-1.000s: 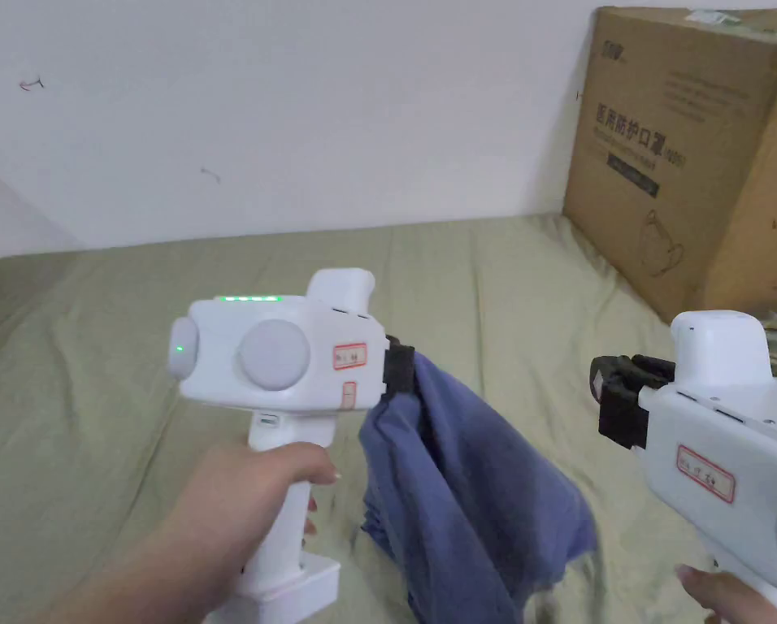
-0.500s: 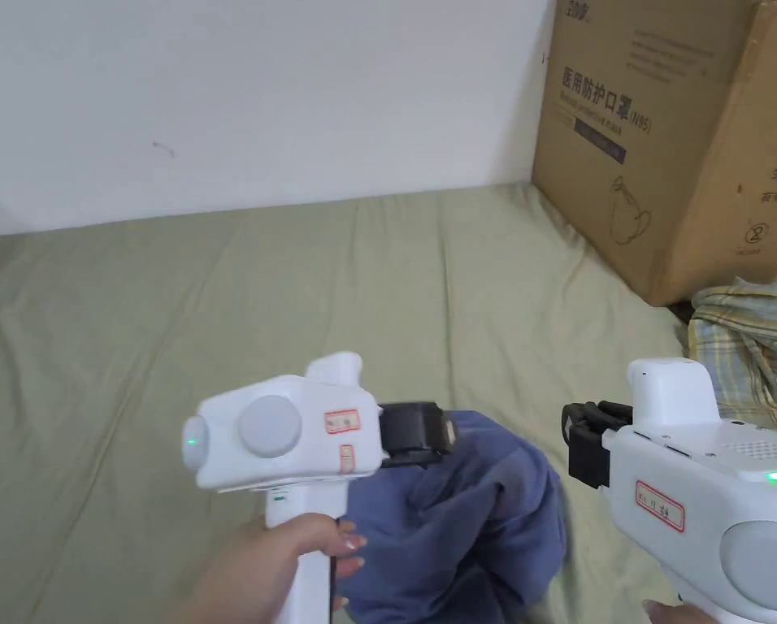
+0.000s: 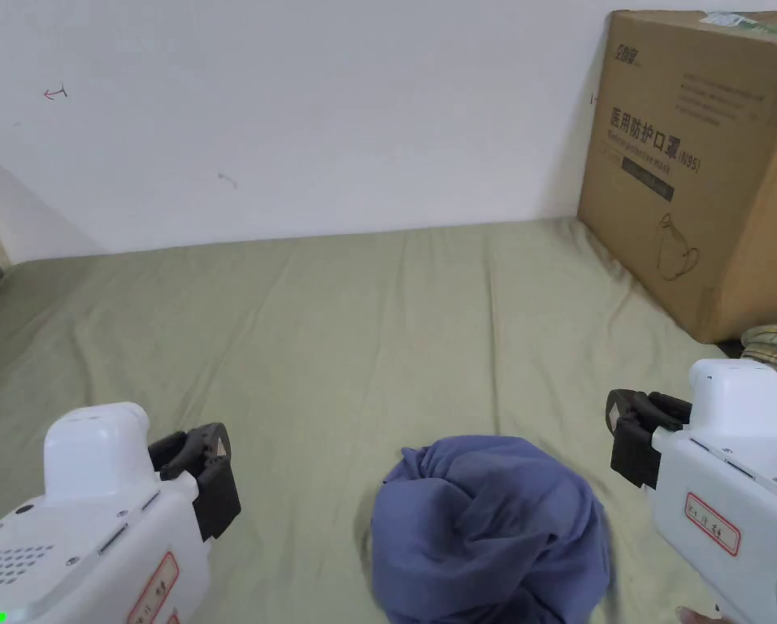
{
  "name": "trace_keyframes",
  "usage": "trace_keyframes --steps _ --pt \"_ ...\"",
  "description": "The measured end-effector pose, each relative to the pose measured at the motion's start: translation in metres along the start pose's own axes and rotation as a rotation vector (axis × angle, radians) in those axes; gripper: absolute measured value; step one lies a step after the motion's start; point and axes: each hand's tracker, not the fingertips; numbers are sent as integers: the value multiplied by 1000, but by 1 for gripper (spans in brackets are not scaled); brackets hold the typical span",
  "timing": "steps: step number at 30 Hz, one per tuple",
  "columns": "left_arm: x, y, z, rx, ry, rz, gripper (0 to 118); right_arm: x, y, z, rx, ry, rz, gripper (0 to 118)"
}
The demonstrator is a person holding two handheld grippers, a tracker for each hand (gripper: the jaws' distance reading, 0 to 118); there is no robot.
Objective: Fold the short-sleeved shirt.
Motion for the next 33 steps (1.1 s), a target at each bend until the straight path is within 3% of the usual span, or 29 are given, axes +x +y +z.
trace_keyframes --steps 4,5,6,7,8,9,13,15,17,19,20,22,24,26,27,28,31,32,33 --pt "14 -28 -32 -236 -56 80 0 0 -2 -2 -25 1 -1 2" --pt "19 -42 -45 -336 -86 100 7 1 -3 -3 -34 4 -1 2" --pt "26 -58 -56 -428 -117 113 33 1 -5 -5 -43 4 2 2" --pt "31 -75 -67 -495 -145 127 89 2 -6 -6 -51 3 6 2" --pt "40 -93 -78 -576 -179 144 113 2 -9 -8 -55 -3 8 2" --pt "49 -113 -87 -633 -216 151 114 3 -13 -11 -54 -9 8 2" --pt "92 -170 -114 -741 -232 12 112 14 -25 -28 -131 -14 -8 2" --pt "112 -190 -127 -766 -308 -49 110 23 -29 -36 -148 -19 -24 2" --pt "122 -202 -132 -785 -355 -94 60 34 -33 -46 -182 -36 -31 2" --pt "124 -199 -129 -713 -230 -238 7 49 -35 -59 -230 -48 -53 2" --pt "116 -196 -126 -674 -234 -233 7 58 -37 -68 -267 -32 -84 2" --pt "89 -184 -127 -680 -349 -41 7 78 -43 -86 -339 3 -139 2" --pt "67 -170 -125 -642 -236 -10 6 95 -52 -109 -436 27 -193 7" --pt "49 -157 -122 -579 -182 0 6 107 -65 -133 -587 19 -218 65" --pt "41 -152 -123 -572 -173 14 6 110 -72 -144 -632 9 -214 81" --pt "39 -148 -123 -575 -168 20 6 111 -79 -151 -659 22 -219 81" --pt "27 -140 -130 -592 -156 37 6 104 -104 -178 -837 12 -108 80" --pt "26 -138 -131 -594 -158 49 6 100 -111 -184 -893 25 -77 72" --pt "23 -137 -131 -588 -153 59 6 96 -117 -183 -898 59 -50 46"
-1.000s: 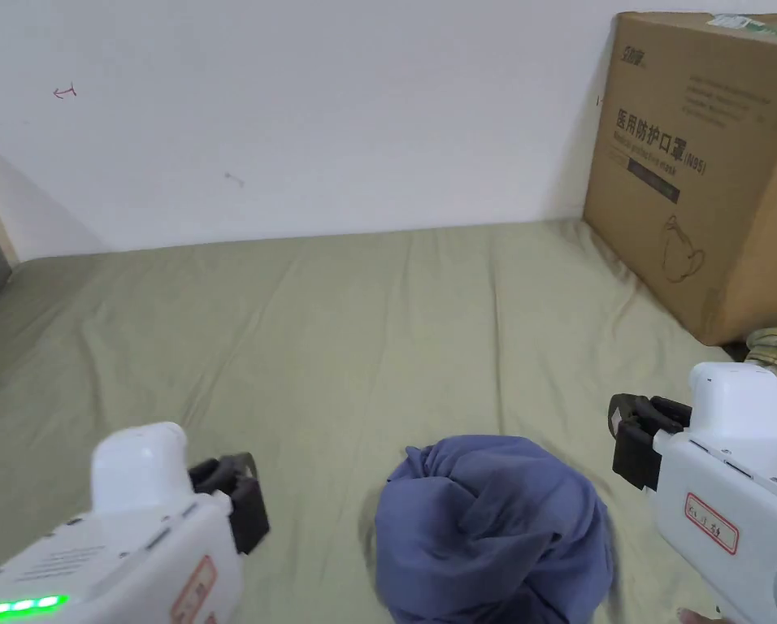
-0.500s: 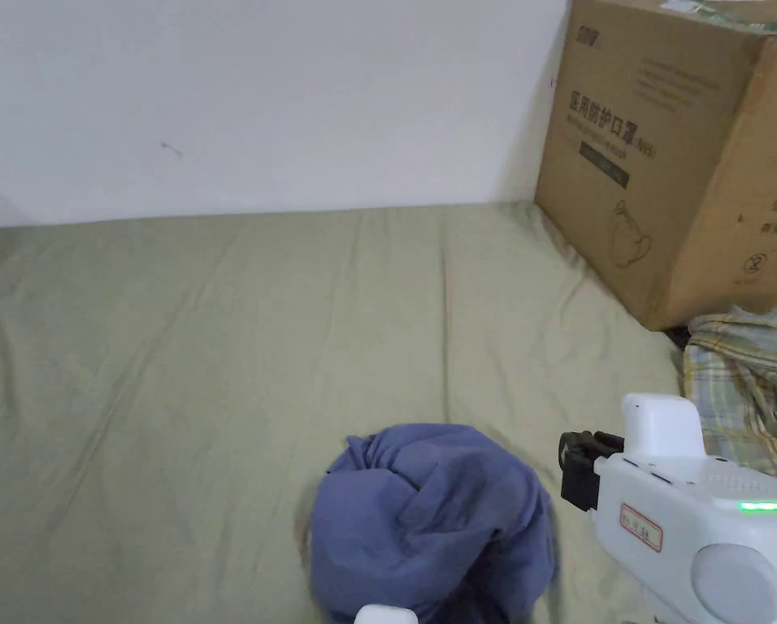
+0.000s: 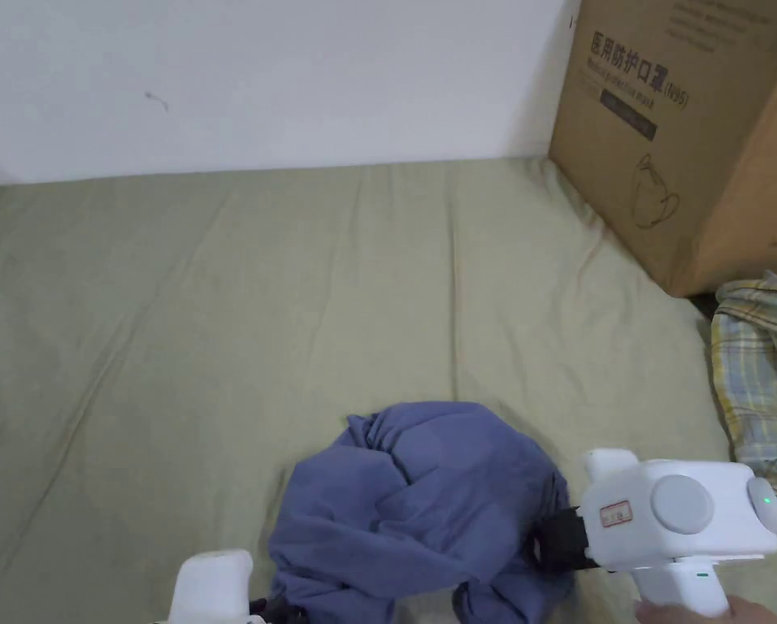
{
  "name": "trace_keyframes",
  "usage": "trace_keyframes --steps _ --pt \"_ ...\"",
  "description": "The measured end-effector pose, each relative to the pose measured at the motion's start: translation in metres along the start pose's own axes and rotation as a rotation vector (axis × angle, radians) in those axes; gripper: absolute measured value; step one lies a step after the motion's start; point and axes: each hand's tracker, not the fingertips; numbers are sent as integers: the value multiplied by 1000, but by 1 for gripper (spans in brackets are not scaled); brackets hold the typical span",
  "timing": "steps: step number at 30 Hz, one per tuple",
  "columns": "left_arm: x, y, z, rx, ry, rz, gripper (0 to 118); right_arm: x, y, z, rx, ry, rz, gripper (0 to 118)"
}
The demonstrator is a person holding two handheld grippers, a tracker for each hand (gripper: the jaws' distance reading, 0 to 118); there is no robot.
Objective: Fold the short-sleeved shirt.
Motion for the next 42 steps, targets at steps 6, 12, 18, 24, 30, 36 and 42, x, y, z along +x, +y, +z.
trace_keyframes --steps 6,12,18,24,30,36,42 --pt "-22 16 33 123 54 19 6 -3 -13 66 253 -19 8 4" --pt "-54 103 113 357 246 -214 6 2 19 167 443 -99 92 4" --pt "-62 202 185 454 279 -240 6 -17 76 263 606 -86 124 4" --pt "-57 281 212 499 275 -243 6 -45 150 331 740 -117 116 4" --pt "-64 353 187 515 306 -183 6 -77 239 354 841 -198 144 4" --pt "-74 402 128 567 353 -158 6 -88 308 320 912 -319 155 4" --pt "-99 389 21 396 393 -165 6 -64 319 187 779 -413 209 4"
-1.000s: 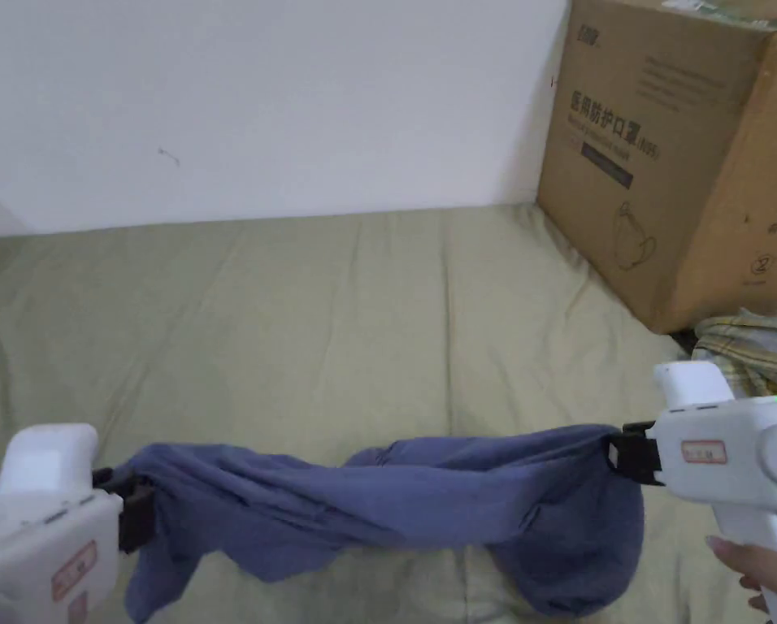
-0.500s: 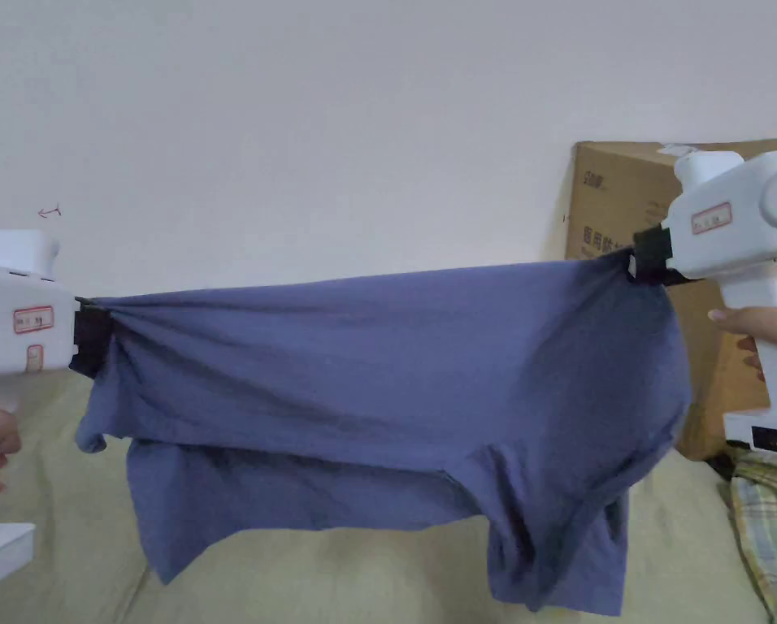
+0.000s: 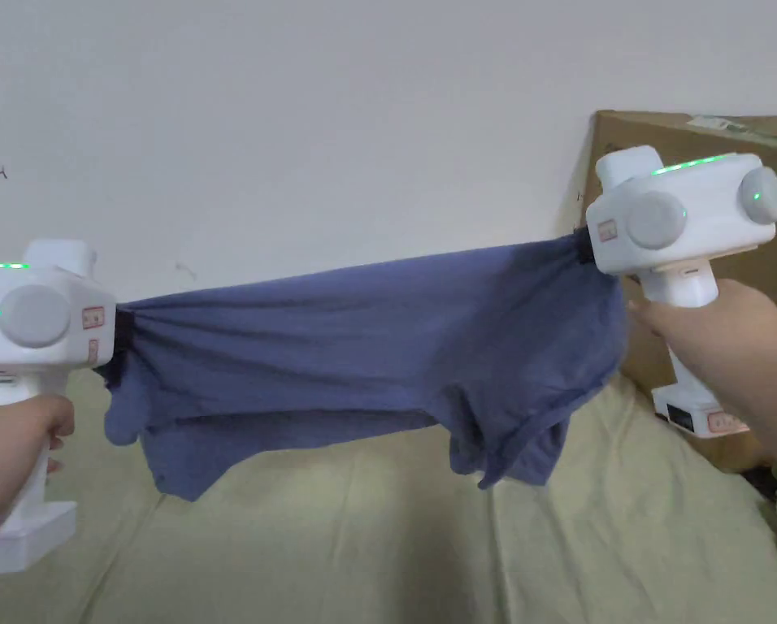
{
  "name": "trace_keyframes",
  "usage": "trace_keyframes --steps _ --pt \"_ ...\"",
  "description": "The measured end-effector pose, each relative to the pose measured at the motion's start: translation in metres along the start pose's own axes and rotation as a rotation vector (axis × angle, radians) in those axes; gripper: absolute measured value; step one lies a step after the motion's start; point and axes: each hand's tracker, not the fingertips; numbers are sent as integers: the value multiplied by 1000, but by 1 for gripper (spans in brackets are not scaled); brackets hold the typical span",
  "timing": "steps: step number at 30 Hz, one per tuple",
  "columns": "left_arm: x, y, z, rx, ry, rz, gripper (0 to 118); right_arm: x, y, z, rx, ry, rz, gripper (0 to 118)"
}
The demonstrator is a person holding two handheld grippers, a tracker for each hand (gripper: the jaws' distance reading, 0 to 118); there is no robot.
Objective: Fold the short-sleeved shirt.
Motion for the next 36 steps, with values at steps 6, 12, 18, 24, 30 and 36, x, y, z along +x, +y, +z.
trace_keyframes --steps 6,12,18,24,30,36 --pt "16 -164 -64 -413 -116 -13 6 -21 -212 -68 -480 148 -3 4" --pt "-8 -272 -21 -569 -206 -3 6 4 -337 4 -684 335 -124 4" --pt "-27 -302 66 -634 -286 -78 6 36 -360 95 -744 385 -136 4" --pt "-27 -328 126 -689 -318 -88 6 27 -377 161 -785 396 -106 4" --pt "-33 -335 143 -694 -350 -34 18 18 -376 180 -740 338 -111 31" --pt "-36 -317 167 -646 -429 214 112 18 -357 194 -695 363 -294 80"
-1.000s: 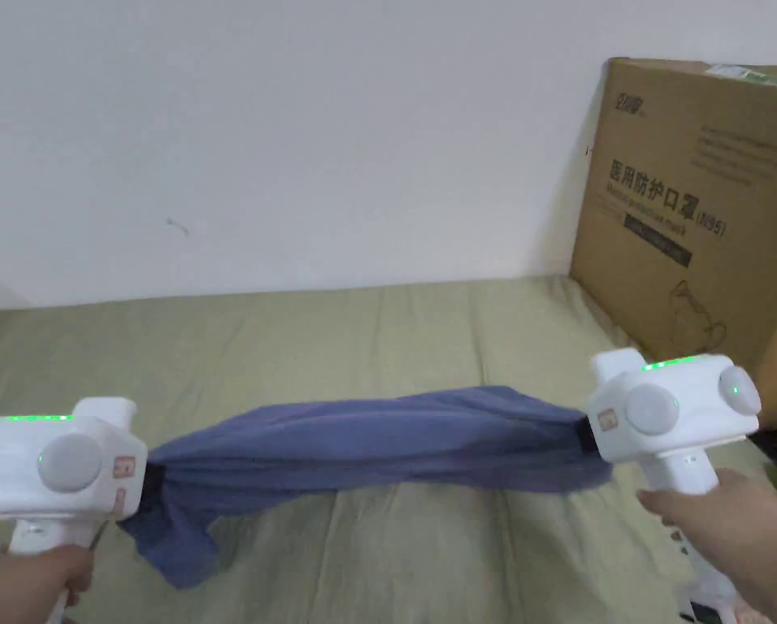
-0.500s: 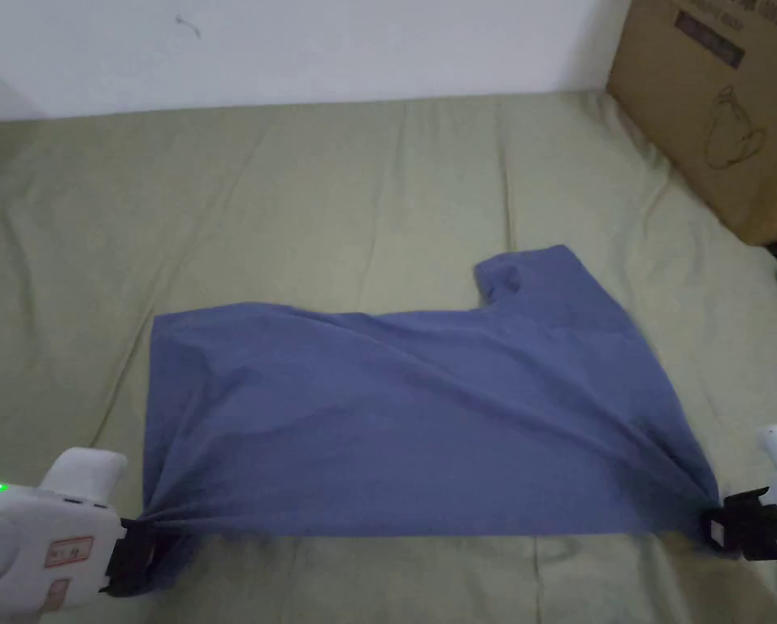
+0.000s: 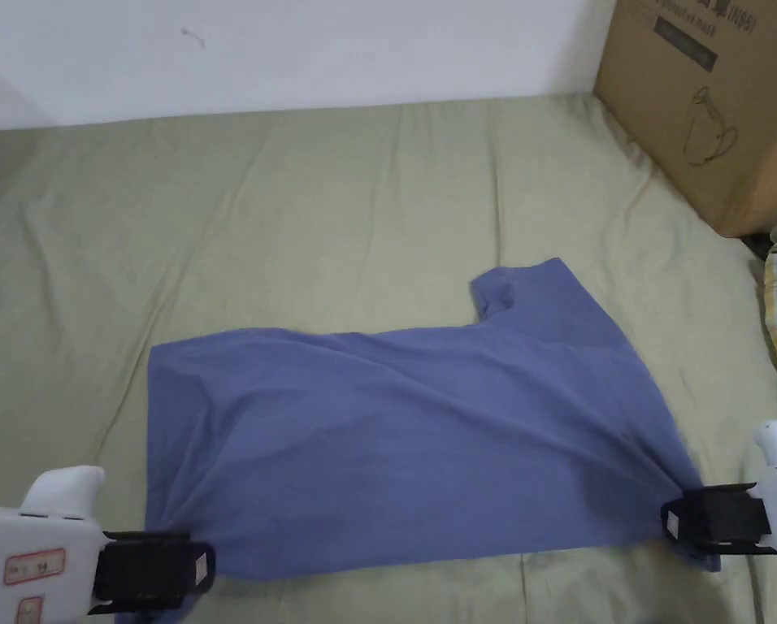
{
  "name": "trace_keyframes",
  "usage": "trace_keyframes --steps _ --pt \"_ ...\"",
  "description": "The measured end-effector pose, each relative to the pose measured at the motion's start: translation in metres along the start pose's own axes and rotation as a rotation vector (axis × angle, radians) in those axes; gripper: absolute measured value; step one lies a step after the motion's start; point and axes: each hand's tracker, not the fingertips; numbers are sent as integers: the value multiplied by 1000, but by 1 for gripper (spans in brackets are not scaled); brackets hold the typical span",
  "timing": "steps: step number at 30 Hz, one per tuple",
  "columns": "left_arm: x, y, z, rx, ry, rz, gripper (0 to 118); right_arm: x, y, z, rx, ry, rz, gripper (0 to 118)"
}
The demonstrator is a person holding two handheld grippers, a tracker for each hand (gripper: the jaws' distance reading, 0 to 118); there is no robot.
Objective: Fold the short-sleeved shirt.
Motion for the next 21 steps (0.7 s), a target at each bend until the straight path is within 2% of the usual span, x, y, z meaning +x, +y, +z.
trace_keyframes --steps 2,4,7,9,11,12,13,14,15,17,18,21 --pt "7 -2 9 97 -103 38 111 -3 4 11 76 49 -49 80" --pt "17 2 21 180 -83 40 111 -15 9 21 135 39 -48 80" --pt "35 12 37 284 -6 35 111 -33 24 32 202 6 24 80" --pt "52 19 45 347 118 -31 111 -49 33 37 234 -39 72 80" --pt "66 23 49 376 228 -91 107 -58 42 38 252 -56 80 80" --pt "72 24 49 366 264 -114 95 -62 44 39 262 -50 74 76" --pt "72 26 46 355 288 -131 56 -66 45 40 281 -43 64 48" --pt "75 28 42 341 302 -132 15 -67 50 38 287 -10 48 8" --pt "77 28 37 344 310 -107 0 -69 53 34 275 33 18 0" --pt "74 25 36 375 195 -52 0 -73 55 28 279 86 -12 0" --pt "73 26 33 366 162 -20 0 -73 58 25 286 83 -12 0" --pt "65 40 28 361 157 12 0 -82 64 15 293 62 4 0"
